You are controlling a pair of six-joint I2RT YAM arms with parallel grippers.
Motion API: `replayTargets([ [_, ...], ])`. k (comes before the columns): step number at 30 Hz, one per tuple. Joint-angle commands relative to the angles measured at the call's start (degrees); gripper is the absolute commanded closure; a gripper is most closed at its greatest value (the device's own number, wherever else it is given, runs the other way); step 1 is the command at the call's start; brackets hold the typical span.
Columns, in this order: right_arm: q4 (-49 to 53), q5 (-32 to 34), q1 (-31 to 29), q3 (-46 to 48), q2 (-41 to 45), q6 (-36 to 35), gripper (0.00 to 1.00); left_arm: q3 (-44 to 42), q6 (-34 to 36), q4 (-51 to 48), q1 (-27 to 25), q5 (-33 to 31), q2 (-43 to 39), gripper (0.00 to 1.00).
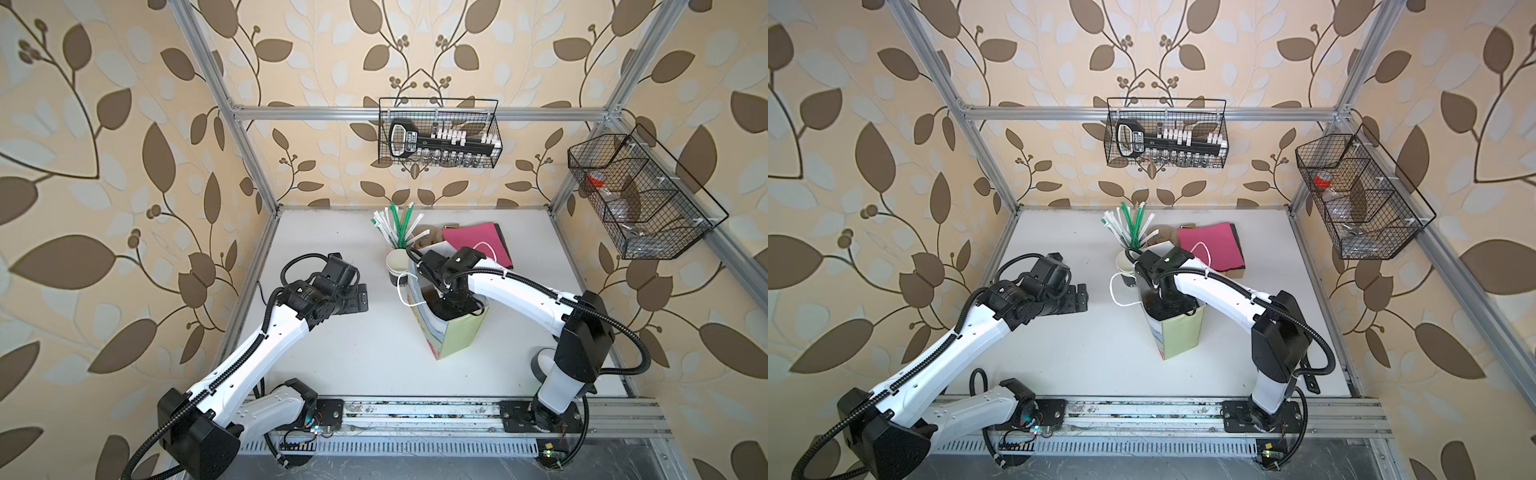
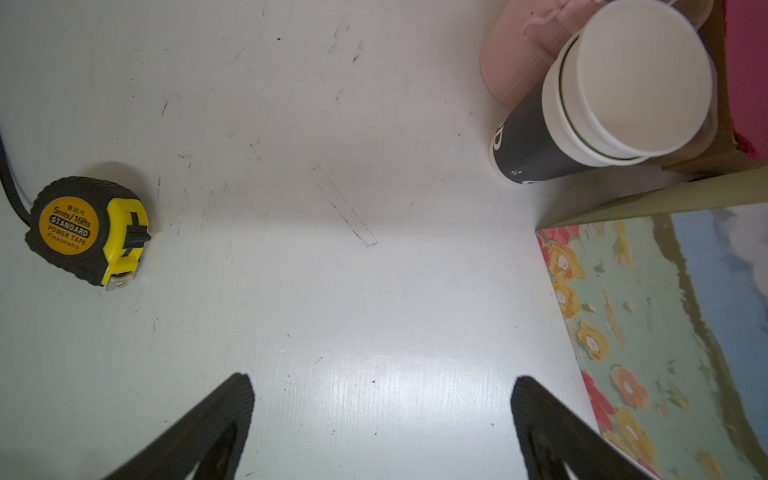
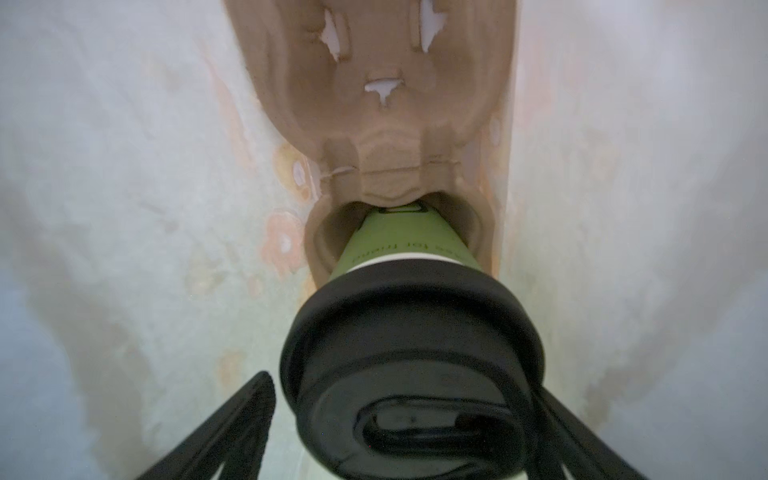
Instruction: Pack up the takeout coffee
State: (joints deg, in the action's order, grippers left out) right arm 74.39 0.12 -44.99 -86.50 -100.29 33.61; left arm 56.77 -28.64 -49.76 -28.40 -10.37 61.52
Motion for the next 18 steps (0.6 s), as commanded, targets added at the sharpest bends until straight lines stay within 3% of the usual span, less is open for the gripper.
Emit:
replayTargets([
  [1,2.3,1.7,-0.2,-2.8,-0.4,0.3,0.10,1.1,0.8,-0.4,0.6,0.4,0.1,0.01],
  [18,3.1,1.2,-0.6,-4.7,0.7,0.1,0.00,1.6,1.0,-1.1,0.5,0.9,1.2,0.01],
])
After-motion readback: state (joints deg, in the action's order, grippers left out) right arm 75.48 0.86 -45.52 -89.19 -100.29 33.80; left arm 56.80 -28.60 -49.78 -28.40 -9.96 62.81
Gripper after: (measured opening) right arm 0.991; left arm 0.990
